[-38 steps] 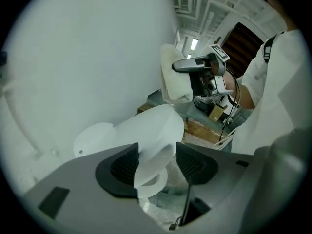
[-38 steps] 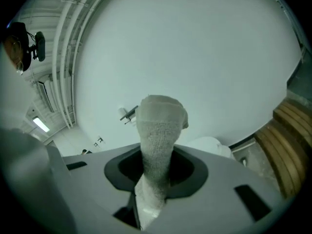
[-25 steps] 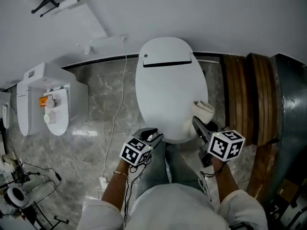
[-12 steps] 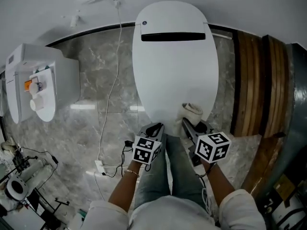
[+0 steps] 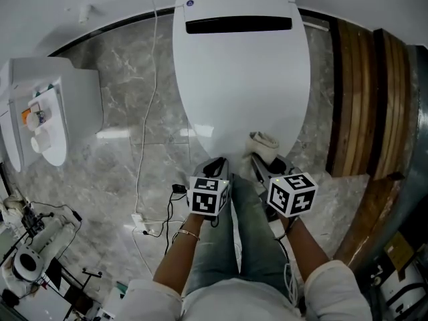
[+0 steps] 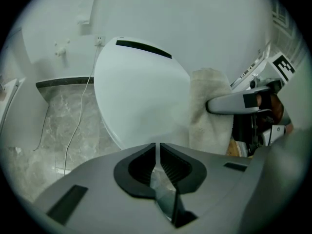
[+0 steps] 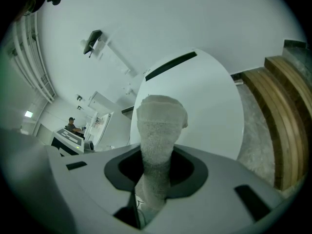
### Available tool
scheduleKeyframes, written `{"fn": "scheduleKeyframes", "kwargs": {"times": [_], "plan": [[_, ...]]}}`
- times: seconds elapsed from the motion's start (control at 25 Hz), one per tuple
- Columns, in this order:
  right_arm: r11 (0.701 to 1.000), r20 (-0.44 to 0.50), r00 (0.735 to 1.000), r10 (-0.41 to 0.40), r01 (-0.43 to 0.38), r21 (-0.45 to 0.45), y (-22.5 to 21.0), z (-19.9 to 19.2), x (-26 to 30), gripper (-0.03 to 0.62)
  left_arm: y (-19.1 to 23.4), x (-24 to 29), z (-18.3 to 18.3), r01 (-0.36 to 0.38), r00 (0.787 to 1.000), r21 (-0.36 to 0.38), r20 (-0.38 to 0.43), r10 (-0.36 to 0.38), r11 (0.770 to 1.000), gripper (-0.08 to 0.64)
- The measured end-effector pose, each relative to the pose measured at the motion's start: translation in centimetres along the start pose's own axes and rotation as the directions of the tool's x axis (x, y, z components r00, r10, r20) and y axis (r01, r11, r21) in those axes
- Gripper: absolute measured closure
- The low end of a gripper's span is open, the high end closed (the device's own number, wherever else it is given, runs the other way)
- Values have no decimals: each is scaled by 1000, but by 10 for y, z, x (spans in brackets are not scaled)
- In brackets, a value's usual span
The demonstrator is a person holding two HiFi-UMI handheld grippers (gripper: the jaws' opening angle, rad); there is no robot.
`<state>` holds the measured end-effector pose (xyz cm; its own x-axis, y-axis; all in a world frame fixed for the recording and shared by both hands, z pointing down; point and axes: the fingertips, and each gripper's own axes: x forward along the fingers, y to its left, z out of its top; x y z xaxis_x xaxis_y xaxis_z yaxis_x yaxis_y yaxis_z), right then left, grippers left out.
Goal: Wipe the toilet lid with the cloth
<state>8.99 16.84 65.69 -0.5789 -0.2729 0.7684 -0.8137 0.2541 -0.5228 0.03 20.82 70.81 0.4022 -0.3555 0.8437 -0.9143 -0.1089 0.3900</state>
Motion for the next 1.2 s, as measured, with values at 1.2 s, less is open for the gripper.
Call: {"fn": "scheduleKeyframes", "kwargs": {"times": [1.2], "plan": [[999, -20, 1000, 14, -15, -34, 31, 54, 33, 489, 45, -28, 71, -93, 979, -136, 169, 116, 986, 522]]}}
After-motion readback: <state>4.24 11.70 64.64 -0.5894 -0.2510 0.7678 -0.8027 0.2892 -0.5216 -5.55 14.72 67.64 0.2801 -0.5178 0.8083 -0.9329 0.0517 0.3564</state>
